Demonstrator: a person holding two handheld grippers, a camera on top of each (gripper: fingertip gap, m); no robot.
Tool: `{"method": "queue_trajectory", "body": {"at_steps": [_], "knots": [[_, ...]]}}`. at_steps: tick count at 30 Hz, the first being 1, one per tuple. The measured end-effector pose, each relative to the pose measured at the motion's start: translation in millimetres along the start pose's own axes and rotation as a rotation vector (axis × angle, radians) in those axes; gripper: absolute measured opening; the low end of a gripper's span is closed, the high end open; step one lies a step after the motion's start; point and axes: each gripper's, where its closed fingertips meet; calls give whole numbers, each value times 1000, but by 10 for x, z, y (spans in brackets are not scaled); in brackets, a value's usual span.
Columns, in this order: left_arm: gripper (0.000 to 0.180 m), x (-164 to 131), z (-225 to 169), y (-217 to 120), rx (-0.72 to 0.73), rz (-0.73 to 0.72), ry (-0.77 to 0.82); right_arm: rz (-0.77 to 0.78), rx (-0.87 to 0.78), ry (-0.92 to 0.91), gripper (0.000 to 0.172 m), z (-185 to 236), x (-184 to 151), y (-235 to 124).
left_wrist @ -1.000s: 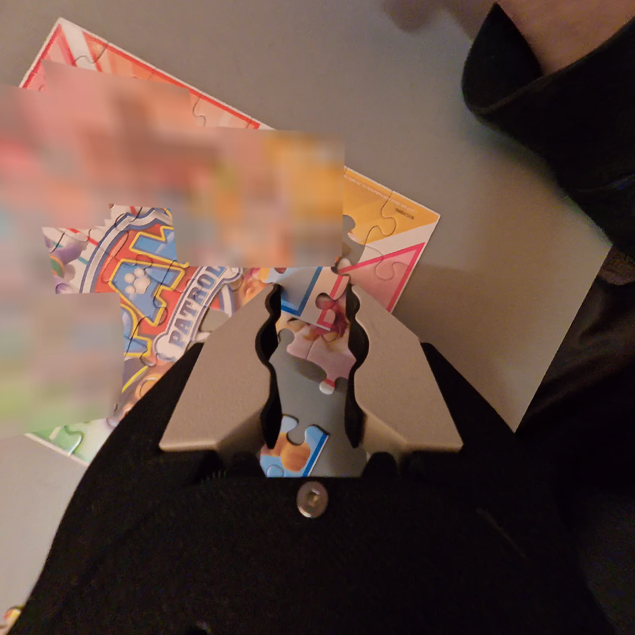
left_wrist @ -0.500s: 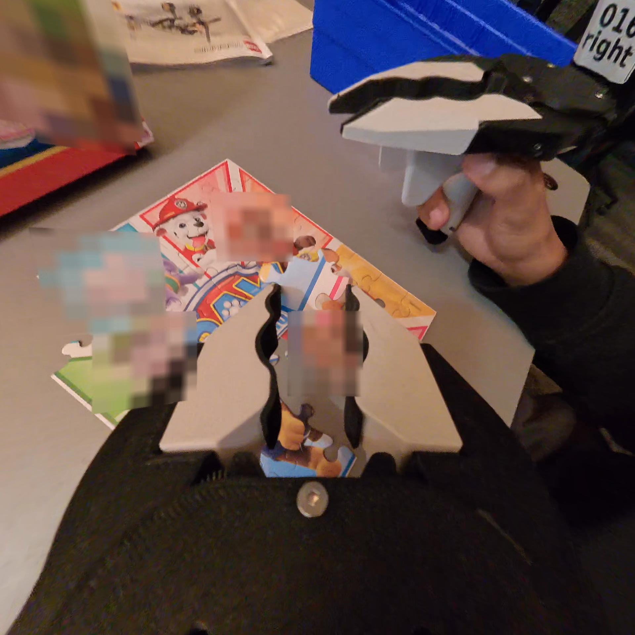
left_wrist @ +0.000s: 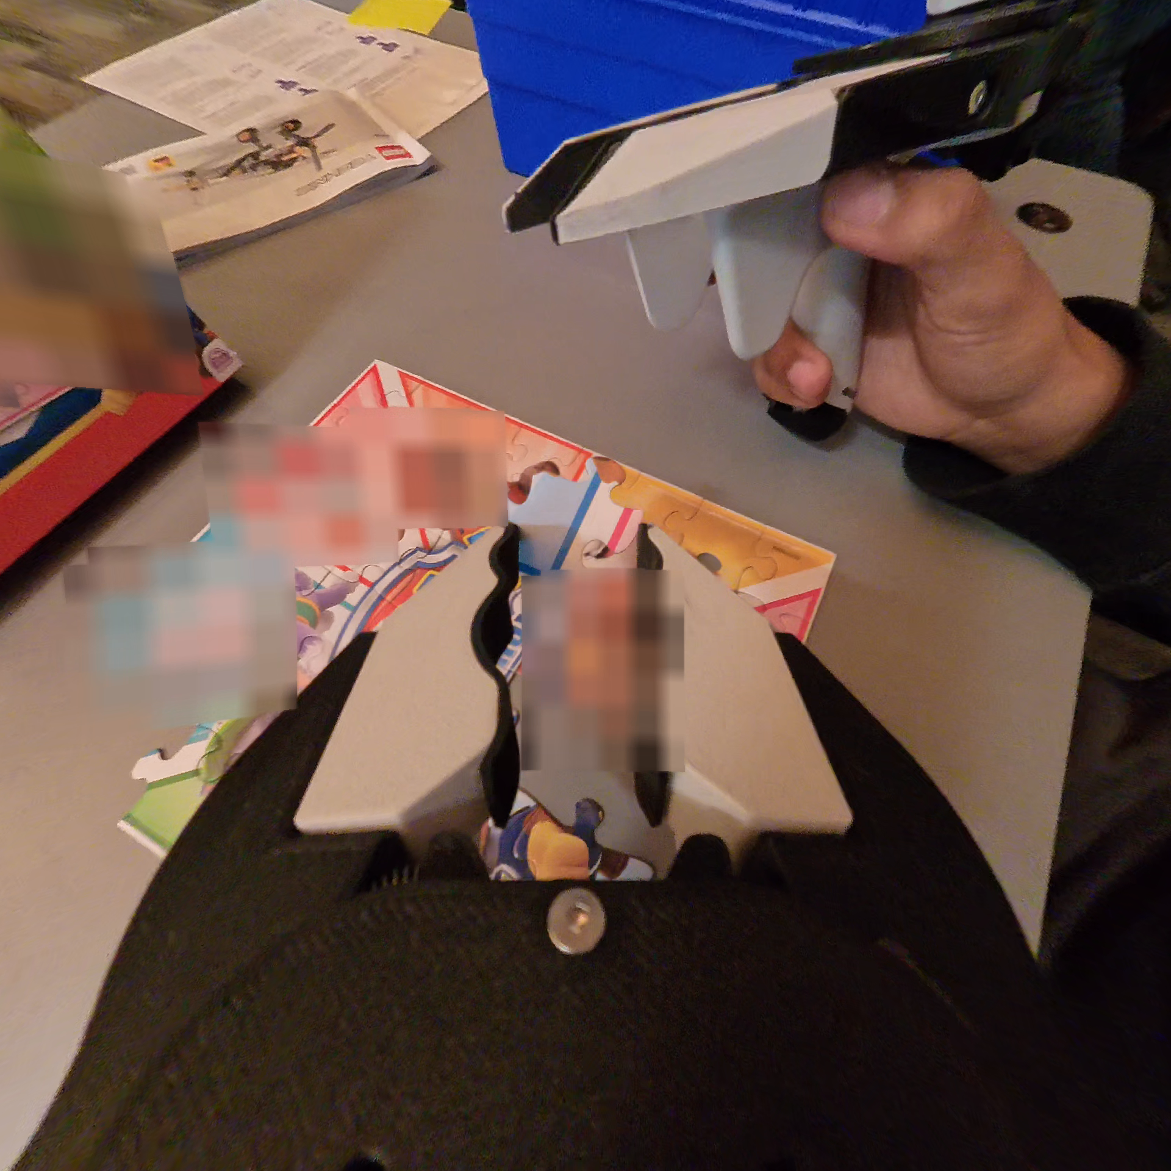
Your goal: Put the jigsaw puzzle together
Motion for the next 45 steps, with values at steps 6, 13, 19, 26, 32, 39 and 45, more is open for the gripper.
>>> {"method": "queue_trajectory", "body": {"at_steps": [6,13,19,26,32,39,45], "knots": [[37,7,-14,-48,-23,-28,30,57,46,44,25,59,-115,35],[37,89,-34,-99,-18,-66,120,130,137,124,25,204,-260,70],[37,94,-34,-117,-14,-72,176,170,218,241,24,310,-339,70],[36,119,-115,-134,-52,-92,211,286,246,271,21,382,-555,82],[36,117,-98,-140,-51,-96,207,315,254,300,6,402,-604,76],[39,209,-37,-190,-47,-149,119,264,263,359,0,390,-505,68],[41,231,-1,-187,-123,-186,-204,136,266,377,0,348,-276,65]]}}
Point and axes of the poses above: each gripper's, where its closed fingertips meet, y out along the fingers, x out of its top, z = x × y across the jaws, and after that the axes turned 11 degrees about -z, right-handed
